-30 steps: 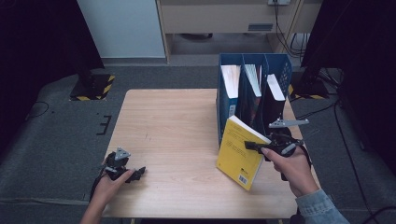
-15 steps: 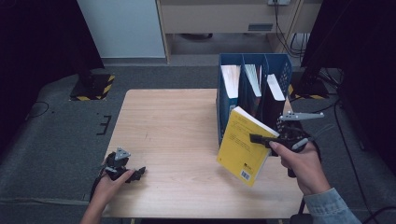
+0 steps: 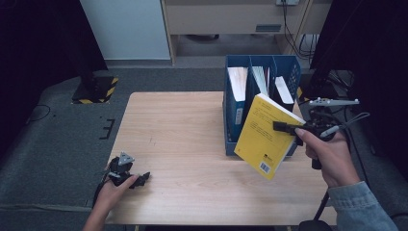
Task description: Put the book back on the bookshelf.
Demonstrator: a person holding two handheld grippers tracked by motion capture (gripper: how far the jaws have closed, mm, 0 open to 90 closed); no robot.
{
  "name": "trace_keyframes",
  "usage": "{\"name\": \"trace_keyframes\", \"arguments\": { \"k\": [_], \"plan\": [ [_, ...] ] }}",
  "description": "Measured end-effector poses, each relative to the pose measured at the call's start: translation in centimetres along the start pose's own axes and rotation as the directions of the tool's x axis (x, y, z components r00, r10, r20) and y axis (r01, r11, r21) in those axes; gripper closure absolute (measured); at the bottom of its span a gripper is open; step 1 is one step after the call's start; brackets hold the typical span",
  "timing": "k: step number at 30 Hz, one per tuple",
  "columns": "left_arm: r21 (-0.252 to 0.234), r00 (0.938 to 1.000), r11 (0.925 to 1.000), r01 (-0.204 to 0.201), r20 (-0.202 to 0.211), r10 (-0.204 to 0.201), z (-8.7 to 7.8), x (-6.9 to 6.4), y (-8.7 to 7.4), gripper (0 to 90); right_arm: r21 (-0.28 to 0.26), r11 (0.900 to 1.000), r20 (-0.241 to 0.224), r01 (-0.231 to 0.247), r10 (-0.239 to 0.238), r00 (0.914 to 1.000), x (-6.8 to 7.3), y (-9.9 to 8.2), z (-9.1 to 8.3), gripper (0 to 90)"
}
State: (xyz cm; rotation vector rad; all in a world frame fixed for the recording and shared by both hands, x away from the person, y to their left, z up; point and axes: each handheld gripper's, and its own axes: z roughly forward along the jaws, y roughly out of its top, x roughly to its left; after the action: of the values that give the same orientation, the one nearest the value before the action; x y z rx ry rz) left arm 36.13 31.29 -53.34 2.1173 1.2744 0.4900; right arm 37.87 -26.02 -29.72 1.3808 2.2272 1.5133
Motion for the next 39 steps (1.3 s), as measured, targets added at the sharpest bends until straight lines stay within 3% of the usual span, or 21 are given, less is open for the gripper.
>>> {"name": "trace_keyframes", "arguments": {
  "k": [13,25,39],
  "plan": [
    [-0.001,1.0000,1.0000,0.002,-0.001,-0.002,0.0,-0.1,0.0,0.0,-0.027,0.9989,0.073,-0.039,0.041,0.9965,-2.2,0.4,-2.6,74.4],
    [-0.003,1.0000,1.0000,-0.001,0.003,0.001,0.1,-0.1,0.0,0.0,-0.029,0.9969,0.164,-0.073,0.077,0.9835,-4.3,2.0,-2.5,74.3],
    [-0.003,1.0000,1.0000,-0.005,0.007,0.005,0.1,-0.2,0.1,0.0,-0.014,0.9958,0.227,-0.090,0.091,0.9696,-5.2,3.4,-2.0,74.3]
  ]
}}
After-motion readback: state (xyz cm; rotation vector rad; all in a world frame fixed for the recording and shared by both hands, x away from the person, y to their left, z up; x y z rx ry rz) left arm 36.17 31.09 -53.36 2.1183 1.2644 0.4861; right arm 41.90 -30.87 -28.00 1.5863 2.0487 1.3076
